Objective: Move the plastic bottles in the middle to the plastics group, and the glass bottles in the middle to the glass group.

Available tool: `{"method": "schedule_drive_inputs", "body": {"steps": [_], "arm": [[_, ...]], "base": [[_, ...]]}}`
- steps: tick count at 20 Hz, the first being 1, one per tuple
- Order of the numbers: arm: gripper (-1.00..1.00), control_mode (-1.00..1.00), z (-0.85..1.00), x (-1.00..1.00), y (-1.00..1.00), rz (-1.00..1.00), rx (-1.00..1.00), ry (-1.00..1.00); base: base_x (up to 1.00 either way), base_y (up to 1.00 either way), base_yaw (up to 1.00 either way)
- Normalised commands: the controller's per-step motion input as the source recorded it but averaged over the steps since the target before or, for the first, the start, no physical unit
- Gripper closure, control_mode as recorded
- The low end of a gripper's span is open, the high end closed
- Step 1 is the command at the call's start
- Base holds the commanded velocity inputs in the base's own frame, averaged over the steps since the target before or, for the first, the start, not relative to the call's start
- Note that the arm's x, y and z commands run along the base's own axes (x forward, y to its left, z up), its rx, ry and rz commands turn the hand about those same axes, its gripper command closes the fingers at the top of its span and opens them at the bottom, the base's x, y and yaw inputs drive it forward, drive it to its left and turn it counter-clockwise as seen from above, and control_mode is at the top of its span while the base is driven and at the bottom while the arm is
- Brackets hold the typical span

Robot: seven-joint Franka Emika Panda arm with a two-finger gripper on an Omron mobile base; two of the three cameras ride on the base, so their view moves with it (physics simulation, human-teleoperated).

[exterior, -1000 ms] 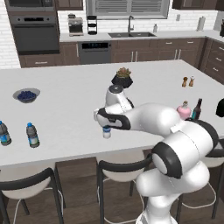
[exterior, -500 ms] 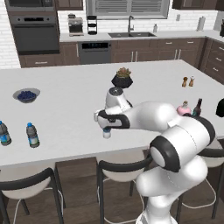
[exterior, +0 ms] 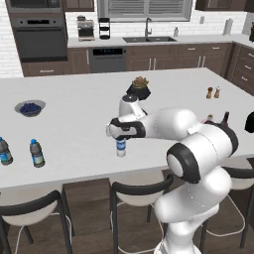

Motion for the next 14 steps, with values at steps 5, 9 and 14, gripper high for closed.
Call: {"method": "schedule_drive_inputs", "body": {"steps": [5,9,14], "arm": [[-1.0,-1.0,-0.05,0.2,0.05,0.01,0.0,0.11],[-1.0,-1.0,-0.11,0.11,0.09,0.0,0.0,0.07],[-1.0,-1.0,-0.22,0.01,0.08,0.0,0.0,0.03]], "base": [[0.0,0.0,0.0],[0.0,0.0,0.0],[0.0,0.0,0.0]]}}
